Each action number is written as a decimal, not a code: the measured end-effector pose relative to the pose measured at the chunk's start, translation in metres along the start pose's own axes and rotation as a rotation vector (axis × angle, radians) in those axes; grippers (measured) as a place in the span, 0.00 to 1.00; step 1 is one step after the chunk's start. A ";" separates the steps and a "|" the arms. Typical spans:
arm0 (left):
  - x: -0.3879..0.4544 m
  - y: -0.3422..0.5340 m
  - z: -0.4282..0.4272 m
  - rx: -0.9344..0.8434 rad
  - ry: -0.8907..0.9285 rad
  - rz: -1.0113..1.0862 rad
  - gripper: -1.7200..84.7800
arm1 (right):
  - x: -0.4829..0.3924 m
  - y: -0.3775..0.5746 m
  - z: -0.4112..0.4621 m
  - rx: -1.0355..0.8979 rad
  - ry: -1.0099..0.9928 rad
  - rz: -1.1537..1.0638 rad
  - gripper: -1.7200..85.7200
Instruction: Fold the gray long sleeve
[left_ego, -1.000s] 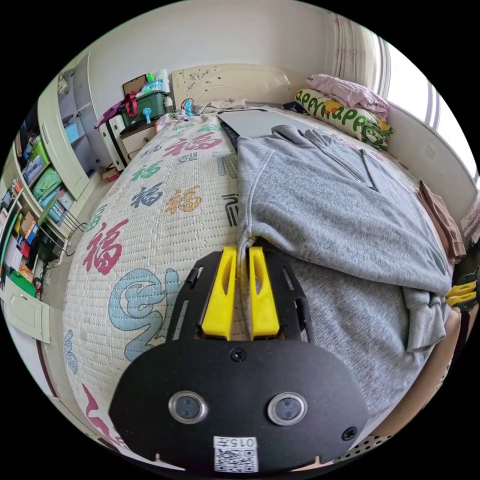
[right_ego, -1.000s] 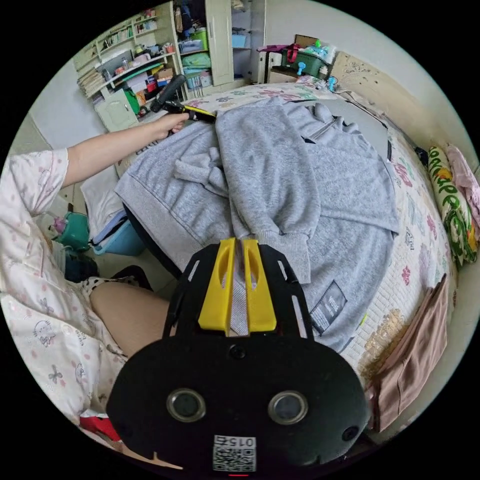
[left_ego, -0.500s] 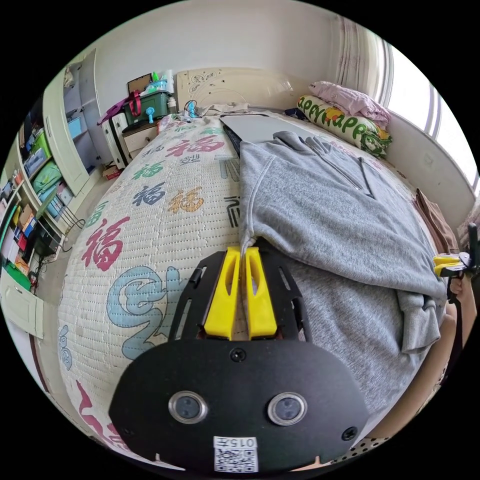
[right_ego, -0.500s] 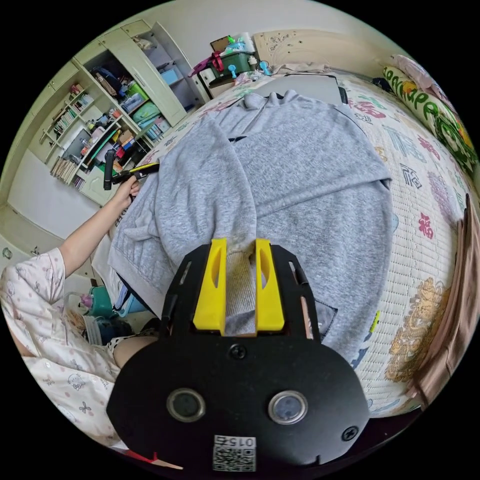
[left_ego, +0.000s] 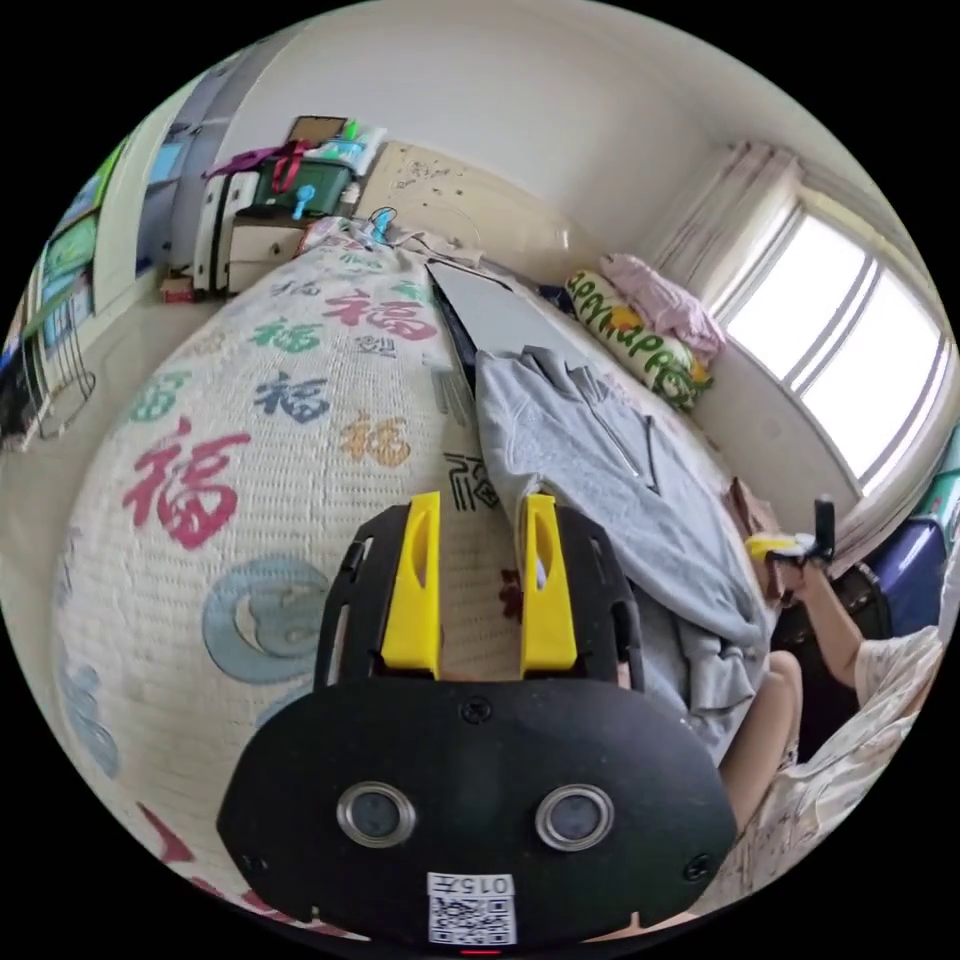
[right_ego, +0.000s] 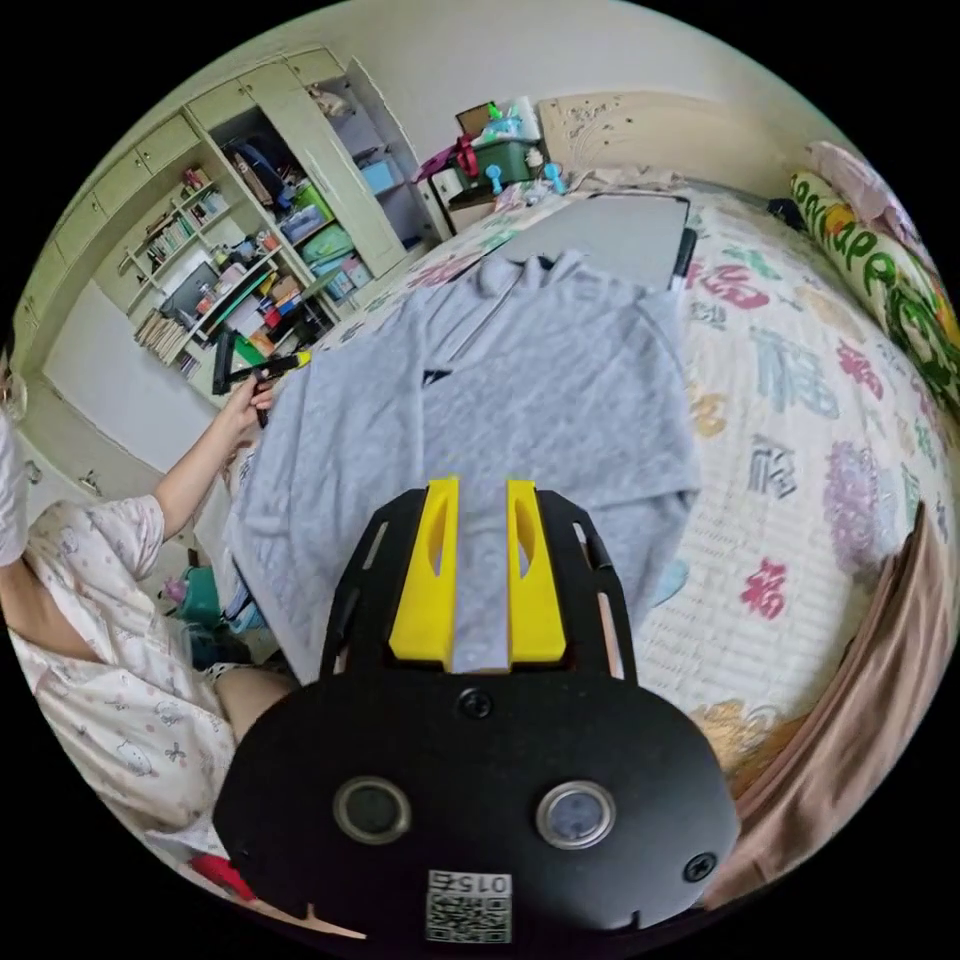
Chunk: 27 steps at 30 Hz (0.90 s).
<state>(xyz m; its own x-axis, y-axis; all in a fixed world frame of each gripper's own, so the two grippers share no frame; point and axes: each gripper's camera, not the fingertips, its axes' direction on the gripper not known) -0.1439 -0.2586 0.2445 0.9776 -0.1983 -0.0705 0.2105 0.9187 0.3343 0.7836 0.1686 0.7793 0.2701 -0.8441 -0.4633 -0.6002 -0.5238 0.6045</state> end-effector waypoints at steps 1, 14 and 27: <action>0.015 -0.025 0.010 -0.046 0.008 0.080 0.14 | 0.005 -0.013 0.001 0.015 0.024 0.000 0.12; -0.013 -0.154 0.023 0.013 0.110 0.115 0.14 | 0.035 -0.216 0.106 0.170 0.057 0.115 0.17; -0.020 -0.193 0.215 -0.167 -0.133 -0.103 0.15 | 0.009 -0.320 0.205 -0.022 0.340 0.195 0.15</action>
<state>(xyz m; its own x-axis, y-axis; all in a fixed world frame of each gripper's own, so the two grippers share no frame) -0.2041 -0.5053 0.3837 0.9444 -0.3273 0.0316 0.3176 0.9327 0.1708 0.8235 0.3519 0.4491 0.3887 -0.9160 -0.0996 -0.6494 -0.3490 0.6756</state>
